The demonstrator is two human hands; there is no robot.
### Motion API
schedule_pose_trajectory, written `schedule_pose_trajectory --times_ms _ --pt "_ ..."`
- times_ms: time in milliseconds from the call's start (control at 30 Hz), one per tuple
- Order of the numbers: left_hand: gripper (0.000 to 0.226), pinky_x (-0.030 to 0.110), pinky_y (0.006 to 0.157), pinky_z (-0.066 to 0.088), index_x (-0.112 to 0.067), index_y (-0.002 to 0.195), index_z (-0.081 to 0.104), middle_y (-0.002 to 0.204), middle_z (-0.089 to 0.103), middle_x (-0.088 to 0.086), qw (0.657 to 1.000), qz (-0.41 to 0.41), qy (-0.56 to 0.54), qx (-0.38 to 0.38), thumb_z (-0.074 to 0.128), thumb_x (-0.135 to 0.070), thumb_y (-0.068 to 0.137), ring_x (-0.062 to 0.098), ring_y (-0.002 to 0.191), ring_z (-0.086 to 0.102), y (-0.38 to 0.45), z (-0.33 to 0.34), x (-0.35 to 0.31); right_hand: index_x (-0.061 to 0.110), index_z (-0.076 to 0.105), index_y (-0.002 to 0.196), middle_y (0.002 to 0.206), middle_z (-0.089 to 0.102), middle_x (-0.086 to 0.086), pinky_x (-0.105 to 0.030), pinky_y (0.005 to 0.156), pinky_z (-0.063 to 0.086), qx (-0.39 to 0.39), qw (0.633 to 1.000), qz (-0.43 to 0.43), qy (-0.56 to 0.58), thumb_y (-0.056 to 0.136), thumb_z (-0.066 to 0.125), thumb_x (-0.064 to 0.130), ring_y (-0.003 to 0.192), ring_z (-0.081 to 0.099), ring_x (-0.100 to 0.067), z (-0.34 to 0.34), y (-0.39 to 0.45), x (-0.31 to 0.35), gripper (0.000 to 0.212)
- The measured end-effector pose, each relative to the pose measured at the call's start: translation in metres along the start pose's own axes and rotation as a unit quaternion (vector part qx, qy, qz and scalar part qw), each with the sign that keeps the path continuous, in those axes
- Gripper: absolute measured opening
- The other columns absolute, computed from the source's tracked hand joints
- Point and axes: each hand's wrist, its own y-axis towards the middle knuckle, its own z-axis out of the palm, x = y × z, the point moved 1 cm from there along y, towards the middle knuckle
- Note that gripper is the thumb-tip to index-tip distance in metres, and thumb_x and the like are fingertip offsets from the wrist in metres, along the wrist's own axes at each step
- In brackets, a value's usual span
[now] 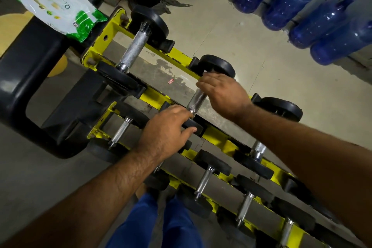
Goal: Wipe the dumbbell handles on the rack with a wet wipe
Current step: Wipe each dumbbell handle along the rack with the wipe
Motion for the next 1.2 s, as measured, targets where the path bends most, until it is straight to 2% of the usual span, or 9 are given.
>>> schedule_pose_trajectory --times_ms 200,267,367,567,700,833,967,1133,1200 --pt "0.034 0.003 0.067 0.034 -0.022 0.12 0.067 0.116 0.06 -0.013 0.989 -0.039 -0.14 0.011 0.074 -0.029 0.087 -0.022 0.069 0.051 0.004 -0.015 0.016 0.01 0.065 0.127 0.131 0.065 -0.012 -0.043 0.114 0.033 0.005 1.0 -0.025 0.018 0.094 0.037 0.007 0.127 0.057 -0.028 0.002 -0.011 0.003 0.043" --pt "0.038 0.005 0.077 0.04 -0.023 0.12 0.067 0.117 0.061 -0.012 0.984 -0.059 -0.165 0.023 0.076 -0.032 0.084 -0.012 0.089 0.058 0.007 -0.013 0.024 0.009 0.062 0.131 0.135 0.062 -0.012 -0.046 0.116 0.034 0.007 0.999 0.036 0.021 0.092 0.046 0.0 0.133 0.051 -0.029 0.001 -0.006 -0.001 0.043" --pt "0.037 0.026 0.093 0.051 -0.022 0.115 0.069 0.111 0.064 -0.008 0.976 -0.08 -0.202 0.009 0.08 -0.03 0.08 0.006 0.104 0.061 0.008 -0.008 0.027 0.011 0.064 0.129 0.134 0.062 -0.01 -0.042 0.118 0.029 0.044 0.998 -0.017 0.053 0.09 0.047 -0.003 0.133 0.05 -0.026 0.006 -0.011 0.019 0.045" --pt "0.032 0.028 0.087 0.05 -0.021 0.11 0.068 0.105 0.059 -0.01 0.98 -0.073 -0.185 0.002 0.079 -0.029 0.081 0.008 0.099 0.058 0.004 -0.006 0.018 0.012 0.062 0.131 0.138 0.06 -0.009 -0.043 0.119 0.03 0.023 0.998 0.055 0.034 0.092 0.046 -0.003 0.135 0.049 -0.025 -0.005 -0.008 0.007 0.044" --pt "0.036 0.023 0.082 0.045 -0.02 0.114 0.067 0.112 0.061 -0.006 0.984 -0.071 -0.166 0.008 0.079 -0.031 0.082 0.008 0.1 0.055 0.005 -0.009 0.015 0.011 0.069 0.121 0.125 0.068 -0.009 -0.038 0.112 0.032 0.062 0.992 -0.087 0.064 0.088 0.064 0.002 0.124 0.059 -0.027 -0.004 -0.019 0.028 0.035" --pt "0.036 0.021 0.078 0.041 -0.021 0.115 0.065 0.113 0.059 -0.007 0.986 -0.071 -0.15 0.018 0.077 -0.033 0.084 0.007 0.098 0.053 0.006 -0.008 0.014 0.011 0.066 0.127 0.134 0.063 -0.01 -0.04 0.115 0.031 0.015 0.996 0.078 0.049 0.092 0.043 -0.002 0.132 0.052 -0.026 -0.013 -0.008 0.007 0.044" --pt "0.037 0.021 0.08 0.042 -0.02 0.115 0.065 0.113 0.06 -0.005 0.987 -0.07 -0.147 0.015 0.078 -0.033 0.082 0.011 0.101 0.056 0.006 -0.01 0.013 0.012 0.072 0.115 0.12 0.069 -0.007 -0.045 0.109 0.043 0.105 0.987 -0.096 0.08 0.09 0.058 0.016 0.119 0.06 -0.024 -0.002 -0.017 0.041 0.029" --pt "0.046 0.023 0.082 0.043 -0.02 0.118 0.059 0.109 0.05 -0.01 0.983 -0.102 -0.15 0.013 0.08 -0.035 0.08 0.007 0.1 0.051 0.006 -0.012 0.008 0.011 0.074 0.111 0.116 0.072 -0.01 -0.042 0.109 0.043 0.021 0.997 0.013 0.073 0.089 0.052 -0.001 0.116 0.063 -0.025 -0.016 -0.005 0.006 0.033" --pt "0.042 0.027 0.081 0.046 -0.02 0.112 0.061 0.107 0.051 -0.01 0.983 -0.103 -0.154 0.008 0.081 -0.034 0.078 0.01 0.099 0.053 0.005 -0.013 0.008 0.009 0.074 0.109 0.112 0.073 -0.01 -0.04 0.108 0.043 0.048 0.993 -0.067 0.082 0.087 0.059 0.002 0.112 0.065 -0.025 -0.009 -0.011 0.026 0.028"
